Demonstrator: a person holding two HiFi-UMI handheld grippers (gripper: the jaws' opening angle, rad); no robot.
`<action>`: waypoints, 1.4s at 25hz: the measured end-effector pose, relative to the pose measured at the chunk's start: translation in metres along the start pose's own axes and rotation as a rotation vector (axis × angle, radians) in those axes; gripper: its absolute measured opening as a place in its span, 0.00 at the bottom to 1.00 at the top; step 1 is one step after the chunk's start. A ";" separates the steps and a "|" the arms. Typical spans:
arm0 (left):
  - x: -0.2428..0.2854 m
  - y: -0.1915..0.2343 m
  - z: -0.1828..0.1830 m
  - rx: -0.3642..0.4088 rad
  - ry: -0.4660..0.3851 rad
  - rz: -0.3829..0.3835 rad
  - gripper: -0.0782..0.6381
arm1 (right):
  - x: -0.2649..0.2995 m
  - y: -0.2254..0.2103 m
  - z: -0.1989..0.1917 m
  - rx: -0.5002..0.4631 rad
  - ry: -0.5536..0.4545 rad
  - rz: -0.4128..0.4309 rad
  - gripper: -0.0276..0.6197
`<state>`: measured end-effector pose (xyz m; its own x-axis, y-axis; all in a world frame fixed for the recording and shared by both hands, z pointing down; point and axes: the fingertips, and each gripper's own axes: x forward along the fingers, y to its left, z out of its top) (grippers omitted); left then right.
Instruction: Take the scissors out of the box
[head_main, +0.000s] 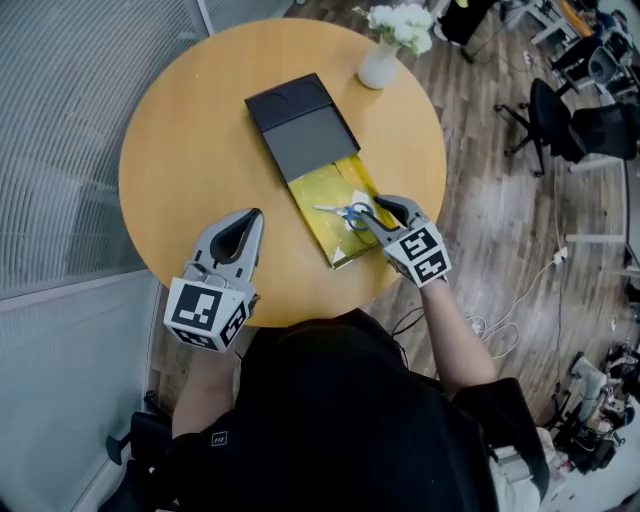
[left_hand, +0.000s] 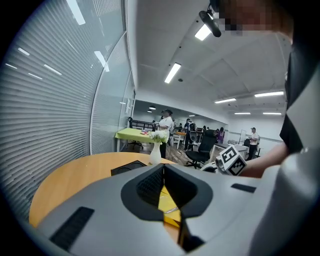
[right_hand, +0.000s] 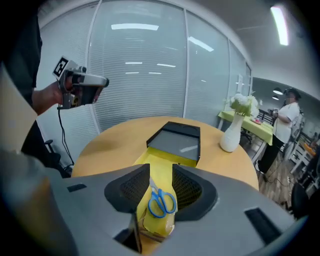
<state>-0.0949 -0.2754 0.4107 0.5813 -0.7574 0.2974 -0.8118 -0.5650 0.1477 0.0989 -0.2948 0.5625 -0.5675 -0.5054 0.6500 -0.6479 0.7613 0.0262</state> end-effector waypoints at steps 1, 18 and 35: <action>0.002 0.000 -0.003 -0.006 0.007 0.006 0.13 | 0.007 0.001 -0.006 -0.019 0.026 0.021 0.25; -0.012 0.012 -0.039 -0.084 0.043 0.100 0.13 | 0.075 0.011 -0.110 -0.377 0.580 0.210 0.25; -0.044 0.031 -0.057 -0.143 0.002 0.145 0.13 | 0.087 -0.002 -0.140 -0.334 0.879 0.225 0.23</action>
<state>-0.1490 -0.2409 0.4561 0.4576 -0.8267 0.3273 -0.8868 -0.3977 0.2353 0.1217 -0.2840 0.7253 0.0100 0.0472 0.9988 -0.3154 0.9480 -0.0416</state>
